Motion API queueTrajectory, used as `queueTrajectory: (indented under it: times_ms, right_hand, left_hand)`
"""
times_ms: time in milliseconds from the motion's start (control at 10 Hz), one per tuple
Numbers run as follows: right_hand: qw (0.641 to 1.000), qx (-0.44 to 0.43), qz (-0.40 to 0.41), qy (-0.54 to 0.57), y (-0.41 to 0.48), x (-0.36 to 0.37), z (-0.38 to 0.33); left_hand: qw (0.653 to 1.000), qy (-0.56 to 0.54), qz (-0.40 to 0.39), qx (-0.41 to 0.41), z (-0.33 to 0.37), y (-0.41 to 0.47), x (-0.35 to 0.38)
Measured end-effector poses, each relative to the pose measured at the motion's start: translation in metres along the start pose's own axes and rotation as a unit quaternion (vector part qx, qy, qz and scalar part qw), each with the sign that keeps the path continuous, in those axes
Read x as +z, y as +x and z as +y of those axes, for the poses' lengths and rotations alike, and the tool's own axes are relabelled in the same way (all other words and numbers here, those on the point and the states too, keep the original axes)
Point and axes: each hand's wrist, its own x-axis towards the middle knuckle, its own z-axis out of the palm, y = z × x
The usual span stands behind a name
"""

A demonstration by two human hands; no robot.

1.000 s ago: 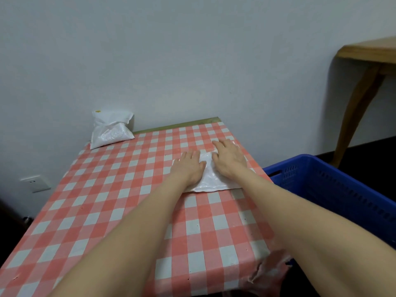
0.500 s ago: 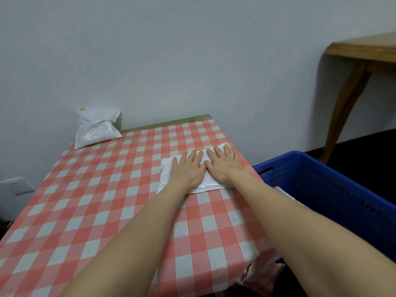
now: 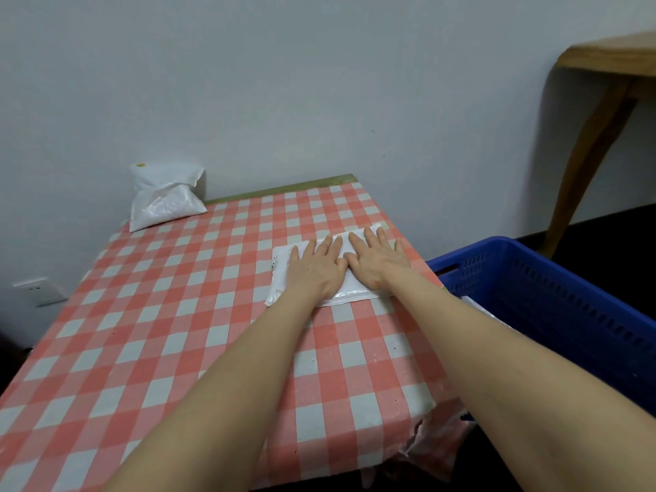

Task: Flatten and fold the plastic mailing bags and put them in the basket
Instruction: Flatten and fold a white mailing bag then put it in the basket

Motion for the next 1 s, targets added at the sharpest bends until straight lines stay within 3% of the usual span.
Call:
queueTrajectory:
  times_ms: [700, 900, 1000]
  right_hand:
    - [0.999, 0.007, -0.033, 0.013, 0.002, -0.007, 0.000]
    - [0.999, -0.019, 0.033, -0.030, -0.002, -0.020, -0.010]
    - [0.999, -0.025, 0.003, -0.043, -0.004, -0.009, -0.013]
  left_hand:
    - [0.998, -0.019, -0.048, 0.025, -0.007, 0.005, -0.009]
    - [0.997, -0.047, 0.059, -0.010, -0.031, -0.005, -0.019]
    - [0.999, -0.031, 0.011, -0.032, -0.039, -0.011, -0.009]
